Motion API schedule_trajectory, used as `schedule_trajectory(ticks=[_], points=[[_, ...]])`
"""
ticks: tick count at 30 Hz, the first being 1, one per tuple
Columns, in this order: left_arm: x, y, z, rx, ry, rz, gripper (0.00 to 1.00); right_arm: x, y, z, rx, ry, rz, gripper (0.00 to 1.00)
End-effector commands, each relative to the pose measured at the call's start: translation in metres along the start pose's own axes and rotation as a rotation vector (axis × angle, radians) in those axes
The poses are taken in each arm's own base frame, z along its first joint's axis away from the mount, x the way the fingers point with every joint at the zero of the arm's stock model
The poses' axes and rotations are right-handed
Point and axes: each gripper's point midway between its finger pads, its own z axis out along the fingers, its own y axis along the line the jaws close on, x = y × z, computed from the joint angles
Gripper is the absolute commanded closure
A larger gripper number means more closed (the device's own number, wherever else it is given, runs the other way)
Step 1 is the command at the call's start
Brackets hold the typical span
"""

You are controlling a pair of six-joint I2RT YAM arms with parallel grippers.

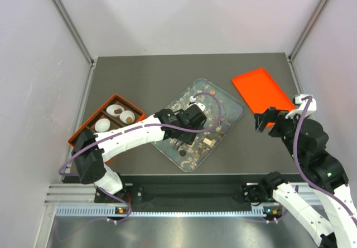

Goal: Pack the chocolate

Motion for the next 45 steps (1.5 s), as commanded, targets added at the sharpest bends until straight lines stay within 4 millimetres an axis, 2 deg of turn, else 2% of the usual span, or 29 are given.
schedule_trajectory(ticks=[1,10,19,27,33,45], points=[[-0.02,-0.012,-0.021,0.074,-0.067,-0.029,0.51,-0.019,0.002,-0.01,-0.012,-0.058,0.023,0.0],[-0.016,-0.018,-0.013,0.086,-0.044,-0.051,0.5,-0.02,-0.001,-0.015,-0.008,-0.065,0.021,0.0],[-0.008,-0.014,-0.002,0.055,-0.021,-0.054,0.5,-0.023,0.0,-0.017,-0.013,-0.07,0.022,0.0],[-0.001,-0.024,0.008,0.089,0.011,-0.081,0.52,-0.023,0.0,-0.017,-0.017,-0.072,0.025,0.0],[0.004,-0.02,0.008,0.063,0.027,-0.125,0.53,-0.022,-0.001,-0.018,-0.015,-0.072,0.025,0.0],[0.004,-0.015,0.014,0.049,0.028,-0.107,0.53,-0.02,-0.002,-0.02,-0.016,-0.073,0.029,0.0]])
